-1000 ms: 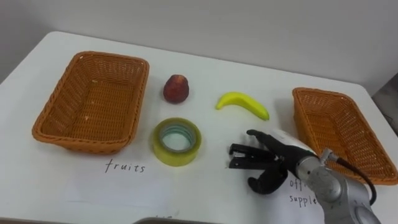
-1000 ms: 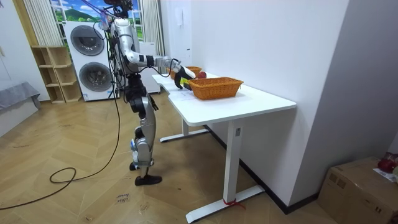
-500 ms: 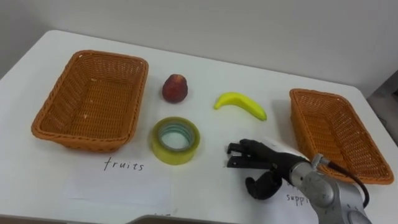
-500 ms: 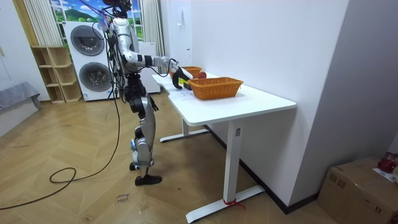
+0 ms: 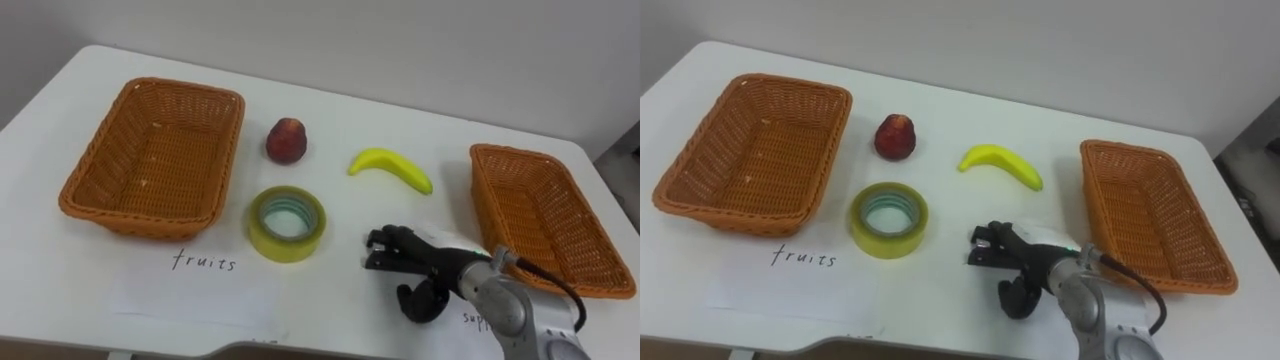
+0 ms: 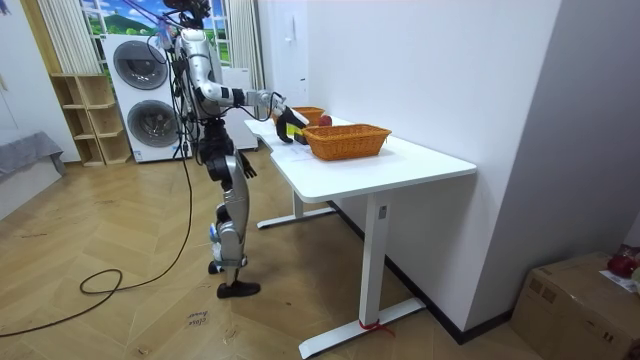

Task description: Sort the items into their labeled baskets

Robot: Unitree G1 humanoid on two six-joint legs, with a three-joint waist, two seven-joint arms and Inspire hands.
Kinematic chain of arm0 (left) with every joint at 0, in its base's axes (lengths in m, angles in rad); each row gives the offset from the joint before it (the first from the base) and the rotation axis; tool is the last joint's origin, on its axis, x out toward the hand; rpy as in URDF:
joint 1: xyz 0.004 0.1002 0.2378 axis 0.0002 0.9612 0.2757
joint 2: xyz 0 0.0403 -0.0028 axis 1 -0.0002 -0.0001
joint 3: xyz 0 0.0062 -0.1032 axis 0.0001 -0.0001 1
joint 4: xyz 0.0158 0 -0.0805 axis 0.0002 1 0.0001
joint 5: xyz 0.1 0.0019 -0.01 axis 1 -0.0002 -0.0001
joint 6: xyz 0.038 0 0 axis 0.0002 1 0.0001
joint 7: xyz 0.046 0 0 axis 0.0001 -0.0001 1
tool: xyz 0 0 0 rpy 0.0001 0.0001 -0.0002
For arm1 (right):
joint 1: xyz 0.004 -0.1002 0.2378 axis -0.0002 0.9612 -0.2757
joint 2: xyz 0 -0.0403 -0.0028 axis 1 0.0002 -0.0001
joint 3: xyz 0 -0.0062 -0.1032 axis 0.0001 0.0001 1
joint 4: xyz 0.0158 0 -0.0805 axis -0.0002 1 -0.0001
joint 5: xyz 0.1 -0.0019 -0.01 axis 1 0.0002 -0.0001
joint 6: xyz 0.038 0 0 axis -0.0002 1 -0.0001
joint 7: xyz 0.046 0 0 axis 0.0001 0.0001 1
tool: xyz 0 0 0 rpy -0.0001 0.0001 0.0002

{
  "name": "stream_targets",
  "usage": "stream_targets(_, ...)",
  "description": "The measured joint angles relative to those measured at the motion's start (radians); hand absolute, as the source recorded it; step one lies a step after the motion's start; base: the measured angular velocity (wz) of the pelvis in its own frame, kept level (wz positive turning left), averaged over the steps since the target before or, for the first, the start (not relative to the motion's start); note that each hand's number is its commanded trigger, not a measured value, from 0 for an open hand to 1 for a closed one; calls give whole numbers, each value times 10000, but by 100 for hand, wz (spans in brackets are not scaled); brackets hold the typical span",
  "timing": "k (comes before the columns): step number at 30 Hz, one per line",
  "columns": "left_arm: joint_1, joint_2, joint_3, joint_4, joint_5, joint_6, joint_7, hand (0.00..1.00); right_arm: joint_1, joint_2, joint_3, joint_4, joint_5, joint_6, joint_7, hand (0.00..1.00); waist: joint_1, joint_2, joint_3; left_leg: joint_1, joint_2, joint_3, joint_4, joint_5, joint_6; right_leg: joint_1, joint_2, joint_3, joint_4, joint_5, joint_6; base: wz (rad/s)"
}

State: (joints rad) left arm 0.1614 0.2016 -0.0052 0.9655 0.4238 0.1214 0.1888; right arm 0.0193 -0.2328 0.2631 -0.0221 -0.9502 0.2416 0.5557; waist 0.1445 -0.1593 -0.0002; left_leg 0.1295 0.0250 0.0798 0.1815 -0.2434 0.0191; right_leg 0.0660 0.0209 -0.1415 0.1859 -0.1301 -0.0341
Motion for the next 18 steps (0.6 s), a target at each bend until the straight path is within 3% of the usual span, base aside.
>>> stream_targets(18,-163,118,-23,495,-2,-159,47,0,-516,-46,193,112,-261,184,-688,100,215,4,-4,27,2,-94,-191,26,15,20,-4,2,-190,10,18,1)
